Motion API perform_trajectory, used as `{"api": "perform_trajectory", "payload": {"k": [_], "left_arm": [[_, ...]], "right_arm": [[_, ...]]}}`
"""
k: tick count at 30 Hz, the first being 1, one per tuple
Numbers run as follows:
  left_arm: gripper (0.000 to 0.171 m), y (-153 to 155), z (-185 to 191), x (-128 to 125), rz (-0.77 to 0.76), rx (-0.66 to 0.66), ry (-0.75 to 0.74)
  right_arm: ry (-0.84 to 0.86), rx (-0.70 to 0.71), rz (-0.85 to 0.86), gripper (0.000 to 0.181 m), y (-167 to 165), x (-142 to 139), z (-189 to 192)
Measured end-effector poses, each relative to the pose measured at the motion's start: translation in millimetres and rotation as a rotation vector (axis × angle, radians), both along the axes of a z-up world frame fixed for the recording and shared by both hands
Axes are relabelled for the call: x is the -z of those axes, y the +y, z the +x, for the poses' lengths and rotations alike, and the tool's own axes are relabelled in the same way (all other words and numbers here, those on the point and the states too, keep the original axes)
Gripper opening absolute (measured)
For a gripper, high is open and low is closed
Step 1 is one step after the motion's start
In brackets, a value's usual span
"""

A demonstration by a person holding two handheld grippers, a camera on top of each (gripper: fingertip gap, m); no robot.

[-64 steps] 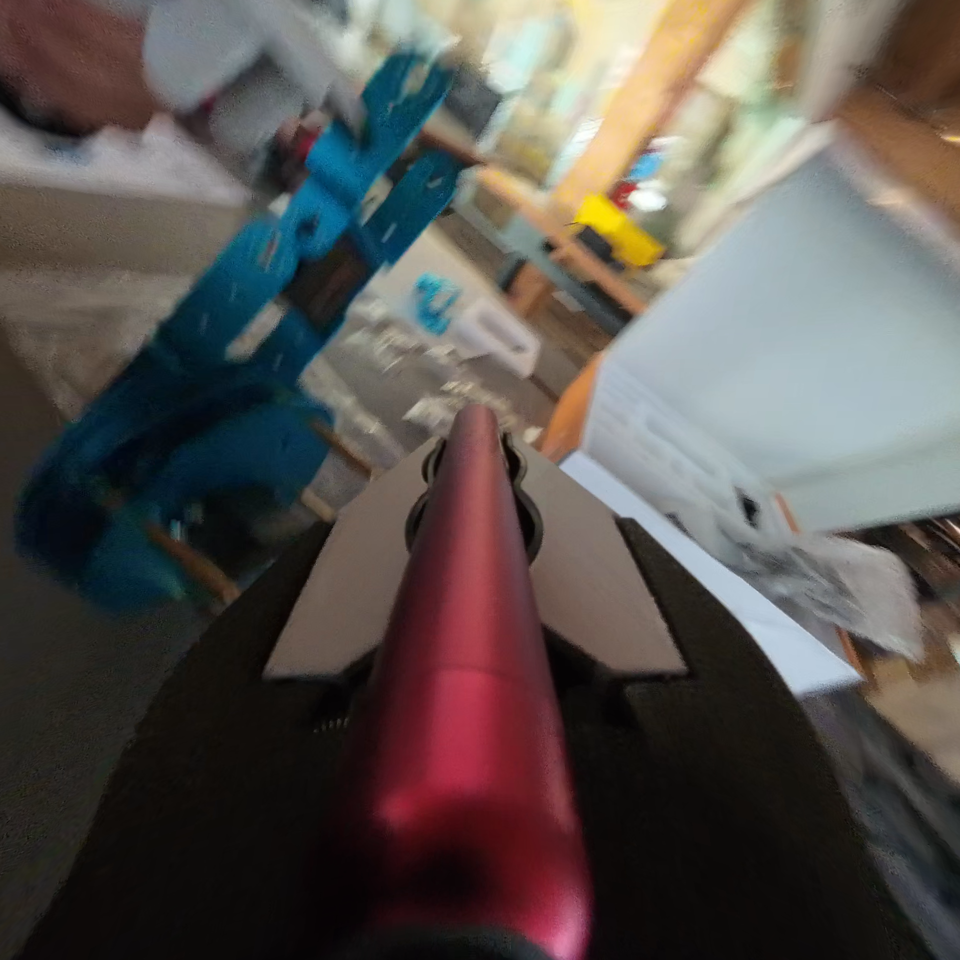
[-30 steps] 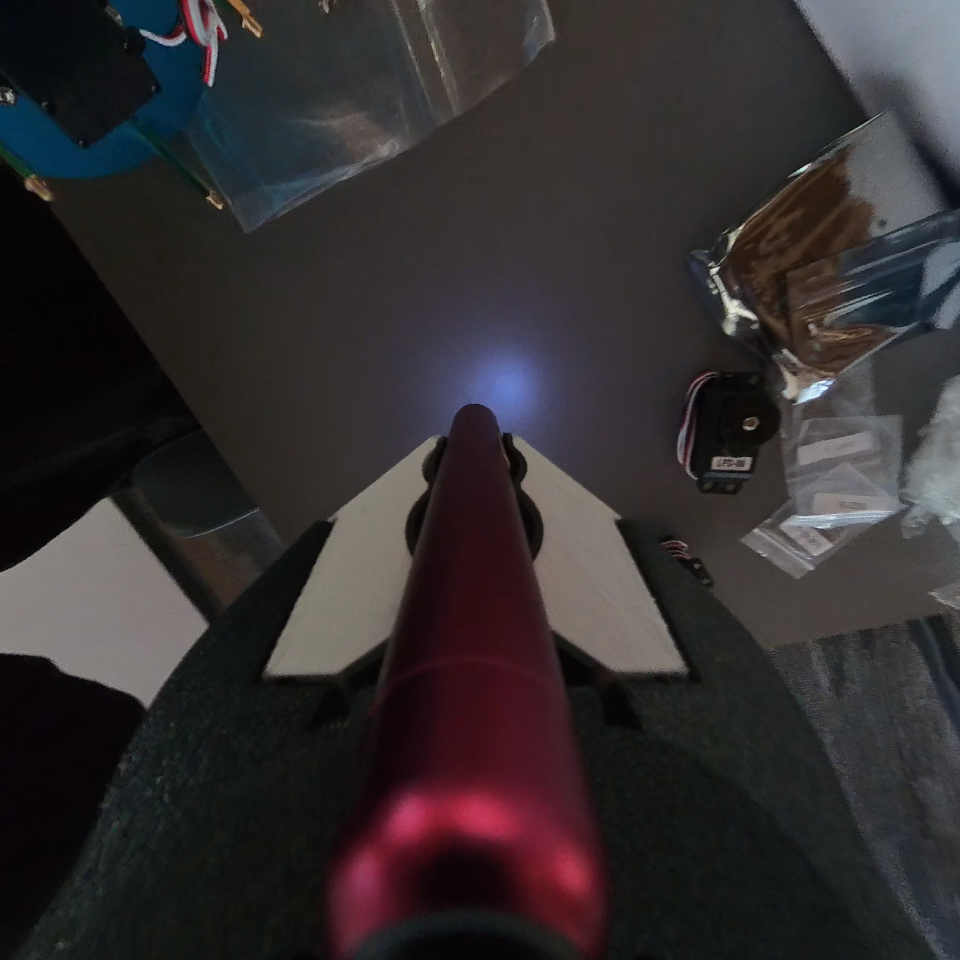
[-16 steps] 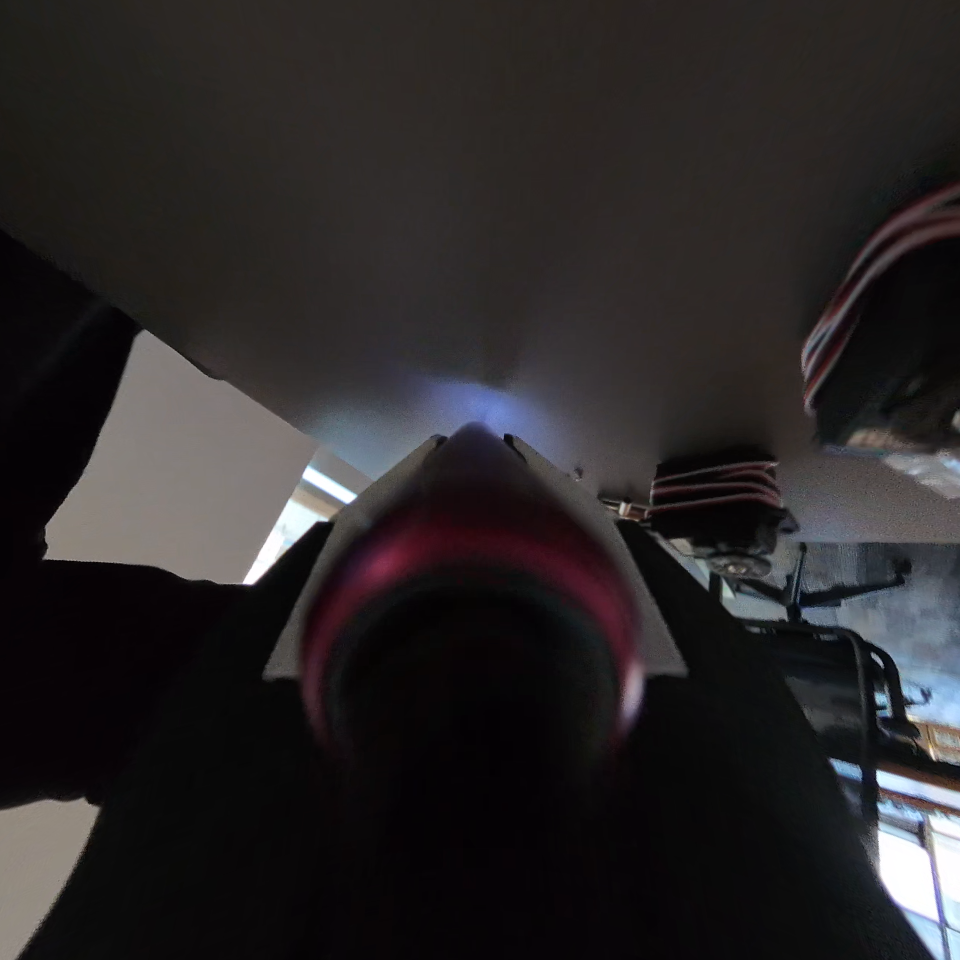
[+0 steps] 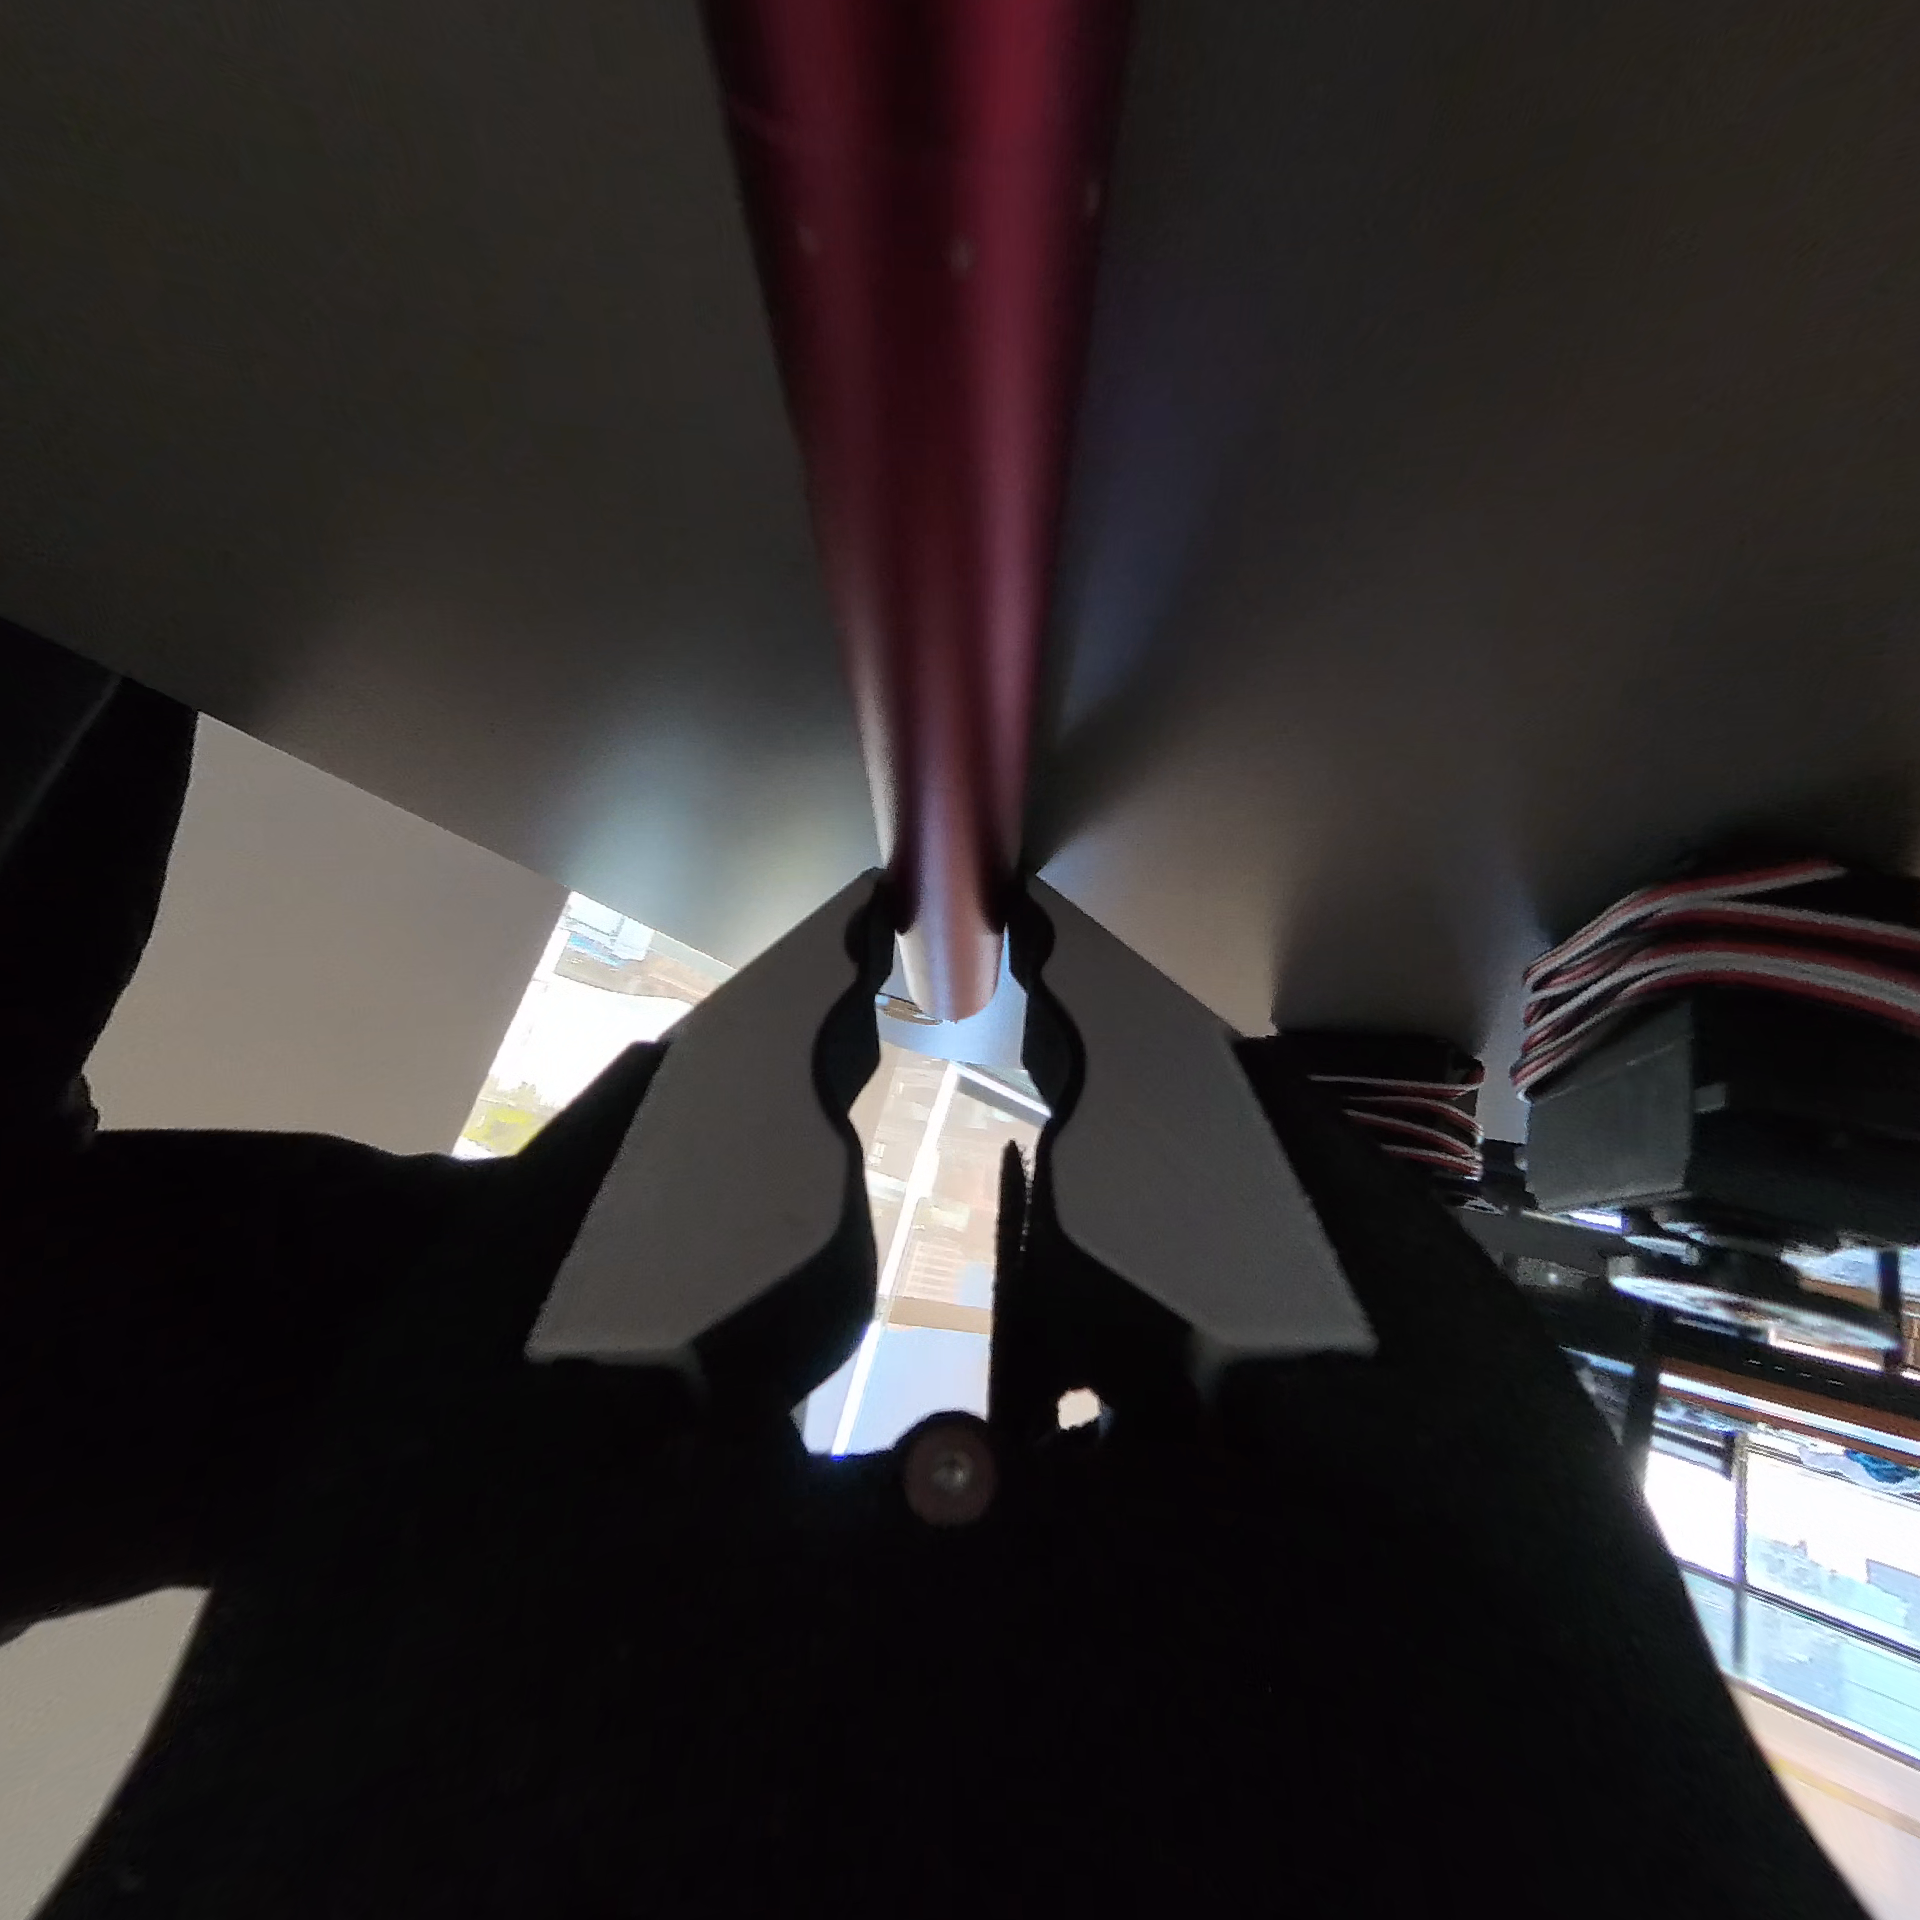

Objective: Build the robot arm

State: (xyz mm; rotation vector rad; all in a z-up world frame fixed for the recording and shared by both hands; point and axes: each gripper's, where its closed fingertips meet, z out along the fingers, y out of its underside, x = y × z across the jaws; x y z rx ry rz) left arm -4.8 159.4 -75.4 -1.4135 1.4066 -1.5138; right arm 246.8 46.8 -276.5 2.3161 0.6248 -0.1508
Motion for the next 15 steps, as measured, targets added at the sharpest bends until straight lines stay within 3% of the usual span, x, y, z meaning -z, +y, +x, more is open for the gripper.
{"api": "perform_trajectory", "payload": {"k": [4, 8, 10, 12, 15], "left_arm": [[0.001, 4.3, 2.6, 1.1, -0.039, 0.014, 0.005], [0.001, 7.4, 2.7, 2.2, -0.067, 0.023, 0.007], [0.001, 9.3, 2.8, 2.8, -0.070, 0.017, 0.007], [0.001, 11.9, 2.5, 3.7, -0.070, 0.000, 0.002], [0.001, 13.3, 1.3, 4.0, -0.073, -0.031, -0.009]], "right_arm": [[0.028, 0.032, 0.039, 0.031, 0.3, -1.9, -3.4], [0.053, 0.082, 0.293, 0.040, 17.3, -16.1, -10.2], [0.059, 0.116, 0.538, 0.048, 35.0, -32.9, -21.0], [0.137, 0.110, 0.906, 0.056, 63.6, -59.5, -51.4], [0.396, 0.189, 1.431, 0.063, 85.0, -109.3, -136.5]]}}
